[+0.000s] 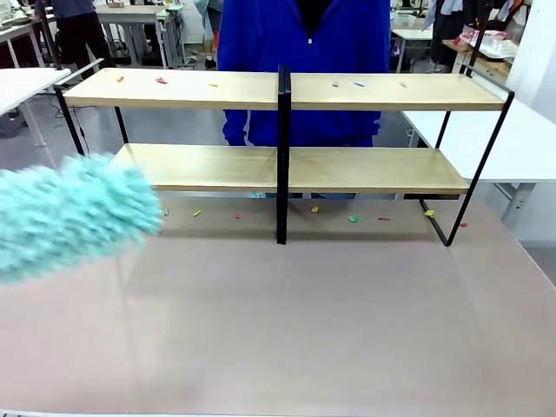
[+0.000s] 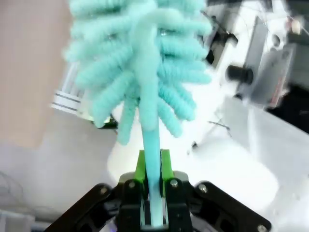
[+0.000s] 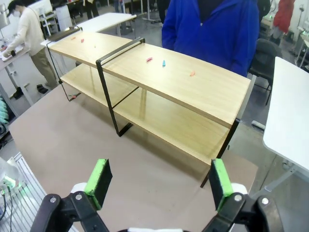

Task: Clean the shelves.
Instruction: Clean a randomly selected level of the Shelf with the Duster.

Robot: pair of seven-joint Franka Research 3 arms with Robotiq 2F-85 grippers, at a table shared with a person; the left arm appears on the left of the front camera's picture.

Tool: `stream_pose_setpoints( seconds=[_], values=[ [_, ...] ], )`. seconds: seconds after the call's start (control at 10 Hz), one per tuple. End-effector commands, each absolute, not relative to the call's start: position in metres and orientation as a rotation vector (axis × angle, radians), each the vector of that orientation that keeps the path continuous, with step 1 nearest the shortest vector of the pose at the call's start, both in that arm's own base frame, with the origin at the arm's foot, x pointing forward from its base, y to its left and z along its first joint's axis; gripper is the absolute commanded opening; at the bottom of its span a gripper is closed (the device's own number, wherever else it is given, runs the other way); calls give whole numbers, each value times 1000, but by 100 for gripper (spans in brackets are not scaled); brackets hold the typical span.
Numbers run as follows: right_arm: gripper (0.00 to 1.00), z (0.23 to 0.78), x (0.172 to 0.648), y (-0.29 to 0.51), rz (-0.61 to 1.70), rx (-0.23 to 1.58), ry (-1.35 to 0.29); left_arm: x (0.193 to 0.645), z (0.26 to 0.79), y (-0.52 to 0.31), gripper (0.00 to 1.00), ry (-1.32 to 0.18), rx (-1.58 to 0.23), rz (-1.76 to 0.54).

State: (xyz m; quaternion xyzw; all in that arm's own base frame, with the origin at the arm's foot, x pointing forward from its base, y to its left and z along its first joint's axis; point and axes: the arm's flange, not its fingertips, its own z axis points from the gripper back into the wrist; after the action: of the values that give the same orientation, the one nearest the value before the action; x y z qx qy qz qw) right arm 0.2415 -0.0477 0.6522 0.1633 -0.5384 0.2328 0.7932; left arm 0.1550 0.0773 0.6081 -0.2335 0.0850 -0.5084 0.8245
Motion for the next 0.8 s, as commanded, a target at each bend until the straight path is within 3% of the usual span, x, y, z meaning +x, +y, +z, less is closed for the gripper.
stream_pose_setpoints(
  seconds=[0.0,0.3,0.5,0.6,0.7],
  values=[
    [100,653,242,-47,501,353,-1158,149,631,132,13,-5,-612,-1068],
    [100,653,242,-47,501,353,-1158,141,635,196,13,-314,-822,-807],
    [100,653,242,-47,501,353,-1158,159,625,210,13,-274,-893,-589],
    [100,653,242,-47,501,353,-1158,135,627,218,13,-277,-809,-797],
    [100,653,242,-47,501,353,-1158,135,627,218,13,-277,-809,-797]
  ],
)
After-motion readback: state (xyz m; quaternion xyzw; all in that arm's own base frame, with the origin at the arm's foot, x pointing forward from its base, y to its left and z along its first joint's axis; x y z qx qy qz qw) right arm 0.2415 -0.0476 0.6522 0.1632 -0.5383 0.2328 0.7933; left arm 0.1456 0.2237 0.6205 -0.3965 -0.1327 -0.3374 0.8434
